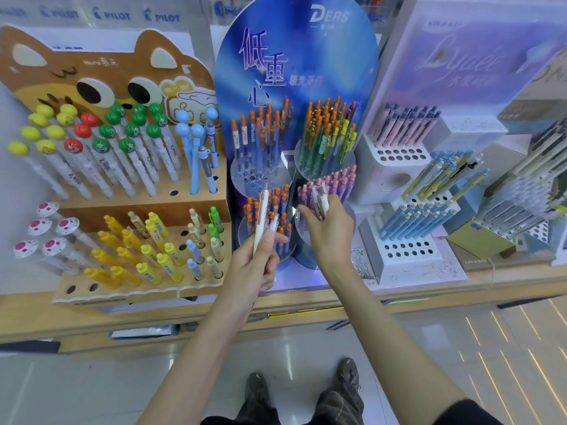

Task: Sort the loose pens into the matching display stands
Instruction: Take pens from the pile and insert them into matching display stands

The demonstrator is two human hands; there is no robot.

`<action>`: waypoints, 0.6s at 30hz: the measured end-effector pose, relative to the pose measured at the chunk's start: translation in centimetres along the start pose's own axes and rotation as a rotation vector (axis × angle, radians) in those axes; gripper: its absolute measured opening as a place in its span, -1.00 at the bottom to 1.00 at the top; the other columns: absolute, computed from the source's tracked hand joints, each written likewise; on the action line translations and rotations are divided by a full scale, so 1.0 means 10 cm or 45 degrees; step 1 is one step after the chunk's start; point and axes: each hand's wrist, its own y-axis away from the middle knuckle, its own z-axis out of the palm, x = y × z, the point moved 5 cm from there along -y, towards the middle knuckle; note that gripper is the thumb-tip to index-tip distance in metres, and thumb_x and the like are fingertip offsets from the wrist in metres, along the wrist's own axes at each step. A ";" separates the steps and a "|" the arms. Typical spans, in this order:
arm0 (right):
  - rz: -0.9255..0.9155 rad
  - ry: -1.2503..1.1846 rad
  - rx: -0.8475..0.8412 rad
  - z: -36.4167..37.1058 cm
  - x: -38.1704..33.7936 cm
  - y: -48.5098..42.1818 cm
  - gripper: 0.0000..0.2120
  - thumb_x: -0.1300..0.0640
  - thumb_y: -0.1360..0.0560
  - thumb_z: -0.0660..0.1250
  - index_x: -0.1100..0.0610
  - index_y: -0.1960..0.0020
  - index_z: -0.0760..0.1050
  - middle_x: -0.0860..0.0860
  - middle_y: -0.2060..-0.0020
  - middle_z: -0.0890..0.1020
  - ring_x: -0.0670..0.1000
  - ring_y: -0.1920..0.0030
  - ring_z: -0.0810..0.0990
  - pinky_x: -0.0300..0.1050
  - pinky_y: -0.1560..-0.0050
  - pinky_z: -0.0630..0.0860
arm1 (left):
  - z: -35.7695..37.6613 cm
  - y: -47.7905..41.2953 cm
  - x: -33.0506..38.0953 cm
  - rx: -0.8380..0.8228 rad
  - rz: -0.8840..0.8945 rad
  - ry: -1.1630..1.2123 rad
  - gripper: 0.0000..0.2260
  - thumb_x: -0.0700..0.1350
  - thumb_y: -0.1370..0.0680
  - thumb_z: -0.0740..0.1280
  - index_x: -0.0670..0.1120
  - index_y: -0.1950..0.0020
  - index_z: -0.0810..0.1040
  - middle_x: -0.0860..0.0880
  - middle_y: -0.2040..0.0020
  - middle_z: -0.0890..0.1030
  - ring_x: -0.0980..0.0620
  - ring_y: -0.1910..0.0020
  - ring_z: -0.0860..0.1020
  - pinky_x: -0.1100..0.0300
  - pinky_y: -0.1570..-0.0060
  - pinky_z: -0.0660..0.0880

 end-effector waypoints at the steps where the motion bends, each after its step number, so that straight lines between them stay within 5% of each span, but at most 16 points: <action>1: -0.004 -0.025 -0.018 -0.03 0.01 0.02 -0.59 0.04 -0.49 0.41 0.05 0.29 0.17 -0.06 0.45 0.29 -0.04 0.41 0.24 -0.12 0.37 0.28 | 0.01 -0.01 0.00 -0.006 -0.006 0.011 -0.71 0.08 -0.56 0.16 -0.09 0.03 0.57 0.05 0.45 0.30 0.11 0.52 0.18 0.25 0.52 0.13; 6: 0.003 -0.286 0.001 -0.26 0.01 0.10 -0.63 0.10 -0.54 0.34 0.10 0.31 0.21 -0.03 0.45 0.27 -0.13 0.45 0.21 -0.29 0.42 0.24 | 0.03 -0.05 0.01 0.002 -0.027 0.035 -0.68 0.10 -0.53 0.18 -0.12 0.05 0.57 0.06 0.46 0.30 0.11 0.52 0.17 0.27 0.51 0.12; 13: -0.100 -0.301 -0.225 -0.35 -0.12 -0.10 -0.83 0.22 -0.54 0.28 0.35 0.11 0.47 0.05 0.46 0.32 -0.06 0.42 0.25 -0.17 0.39 0.22 | 0.12 -0.14 0.06 0.017 0.001 0.036 -0.66 0.12 -0.49 0.20 -0.13 0.05 0.55 0.06 0.45 0.28 0.10 0.52 0.16 0.25 0.49 0.10; 18: -0.268 -0.010 -0.365 -0.21 -0.26 -0.26 -0.57 0.19 -0.53 0.30 -0.06 0.38 0.18 -0.07 0.52 0.28 -0.02 0.44 0.26 -0.10 0.37 0.18 | 0.16 -0.19 0.11 0.050 0.012 0.052 -0.67 0.11 -0.49 0.20 -0.13 0.07 0.55 0.07 0.47 0.28 0.12 0.54 0.17 0.25 0.50 0.09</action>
